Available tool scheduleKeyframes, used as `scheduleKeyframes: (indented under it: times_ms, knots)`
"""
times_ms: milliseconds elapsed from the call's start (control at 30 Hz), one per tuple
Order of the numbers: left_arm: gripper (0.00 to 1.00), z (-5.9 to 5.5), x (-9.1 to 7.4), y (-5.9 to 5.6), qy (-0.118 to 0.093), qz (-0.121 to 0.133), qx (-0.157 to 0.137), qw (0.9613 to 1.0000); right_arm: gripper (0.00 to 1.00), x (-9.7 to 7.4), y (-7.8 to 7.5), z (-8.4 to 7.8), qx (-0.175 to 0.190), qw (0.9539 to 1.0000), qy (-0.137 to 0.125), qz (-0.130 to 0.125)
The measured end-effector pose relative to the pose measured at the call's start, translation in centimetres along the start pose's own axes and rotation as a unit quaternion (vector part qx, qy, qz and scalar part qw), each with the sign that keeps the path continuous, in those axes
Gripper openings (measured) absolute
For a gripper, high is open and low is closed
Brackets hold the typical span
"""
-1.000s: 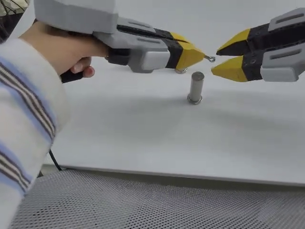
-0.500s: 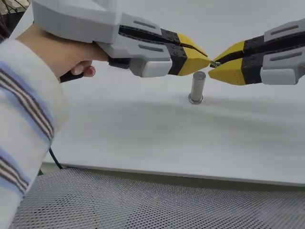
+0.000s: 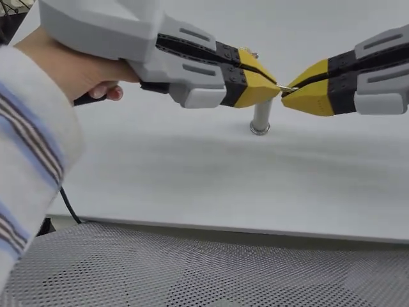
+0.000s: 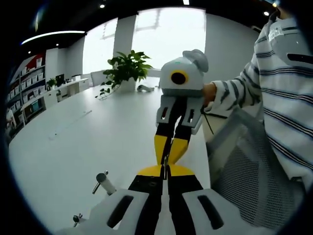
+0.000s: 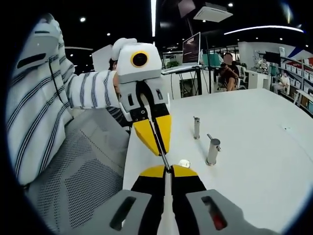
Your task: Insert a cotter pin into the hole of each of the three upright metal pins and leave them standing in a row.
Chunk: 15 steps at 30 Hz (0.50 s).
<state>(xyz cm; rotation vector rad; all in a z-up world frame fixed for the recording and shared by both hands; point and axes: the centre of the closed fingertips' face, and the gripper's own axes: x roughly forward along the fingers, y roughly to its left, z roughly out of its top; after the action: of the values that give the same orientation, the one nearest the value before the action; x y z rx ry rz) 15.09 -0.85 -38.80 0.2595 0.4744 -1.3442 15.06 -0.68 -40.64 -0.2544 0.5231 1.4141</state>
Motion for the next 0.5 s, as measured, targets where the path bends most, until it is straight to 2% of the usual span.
scheduleKeyframes:
  times_ms: [167, 367, 467, 500]
  knots:
    - [0.0, -0.5, 0.4, -0.6, 0.015, -0.013, 0.018, 0.9996, 0.0, -0.2, 0.6, -0.4, -0.016, 0.9997, 0.013, 0.009]
    - [0.0, -0.9, 0.6, -0.9, 0.017, -0.021, 0.005, 0.9996, 0.0, -0.5, 1.1, -0.6, -0.023, 0.9995, 0.02, 0.012]
    - [0.01, -1.4, 0.7, -0.6, 0.025, -0.015, 0.04, 0.9988, 0.0, -0.5, 1.2, -0.7, -0.032, 0.9991, 0.026, 0.008]
    - [0.01, -1.6, 0.7, -0.6, 0.03, -0.014, 0.039, 0.9987, 0.0, -0.5, 1.2, -0.8, -0.035, 0.999, 0.028, 0.006]
